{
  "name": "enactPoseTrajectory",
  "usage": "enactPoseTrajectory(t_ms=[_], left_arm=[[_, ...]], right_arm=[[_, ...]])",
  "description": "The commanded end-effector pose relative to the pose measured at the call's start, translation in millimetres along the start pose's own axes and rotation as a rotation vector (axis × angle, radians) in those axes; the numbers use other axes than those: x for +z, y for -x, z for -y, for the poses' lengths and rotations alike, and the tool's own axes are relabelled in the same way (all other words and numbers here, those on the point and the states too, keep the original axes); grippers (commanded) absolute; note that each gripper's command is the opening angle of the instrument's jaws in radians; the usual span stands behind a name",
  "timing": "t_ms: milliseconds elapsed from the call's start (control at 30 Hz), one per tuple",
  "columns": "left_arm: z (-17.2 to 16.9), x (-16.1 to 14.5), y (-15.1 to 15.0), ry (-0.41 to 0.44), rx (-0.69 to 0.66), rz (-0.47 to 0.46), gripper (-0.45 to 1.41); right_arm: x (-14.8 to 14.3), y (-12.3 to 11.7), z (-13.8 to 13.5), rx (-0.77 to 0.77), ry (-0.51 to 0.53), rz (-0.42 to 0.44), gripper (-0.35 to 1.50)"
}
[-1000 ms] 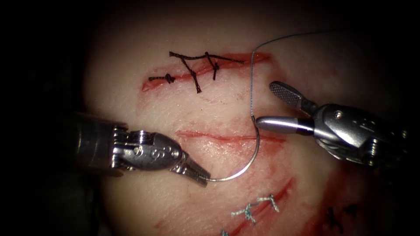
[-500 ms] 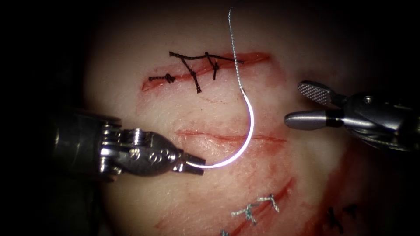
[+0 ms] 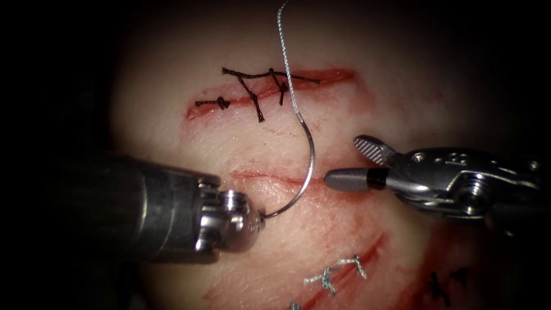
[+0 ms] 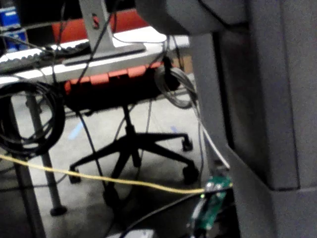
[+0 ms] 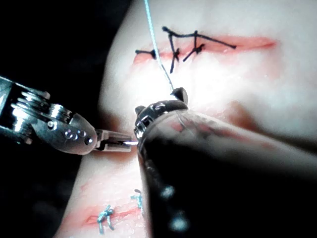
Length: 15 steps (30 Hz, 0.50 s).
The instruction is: Wound Closure
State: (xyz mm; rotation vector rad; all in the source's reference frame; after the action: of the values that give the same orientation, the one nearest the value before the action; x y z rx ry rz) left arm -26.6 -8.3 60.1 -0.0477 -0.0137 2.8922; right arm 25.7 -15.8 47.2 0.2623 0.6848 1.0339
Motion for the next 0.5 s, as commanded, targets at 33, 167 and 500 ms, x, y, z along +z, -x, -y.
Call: enactPoseTrajectory(t_ms=[33,167,500], left_arm=[[-0.5,0.4,-0.6,-0.003,-0.012,0.023,-0.43],[-1.3,0.3,-0.9,-0.024,-0.032,0.061,-0.45],[-1.3,0.4,-1.2,-0.043,0.036,0.145,-0.33]], right_arm=[[1.3,-0.6,0.7,0.006,0.018,0.007,1.09],[2.2,-1.1,0.8,0.036,0.058,0.001,1.04],[5.9,-1.1,1.0,0.037,0.086,-0.002,0.93]])
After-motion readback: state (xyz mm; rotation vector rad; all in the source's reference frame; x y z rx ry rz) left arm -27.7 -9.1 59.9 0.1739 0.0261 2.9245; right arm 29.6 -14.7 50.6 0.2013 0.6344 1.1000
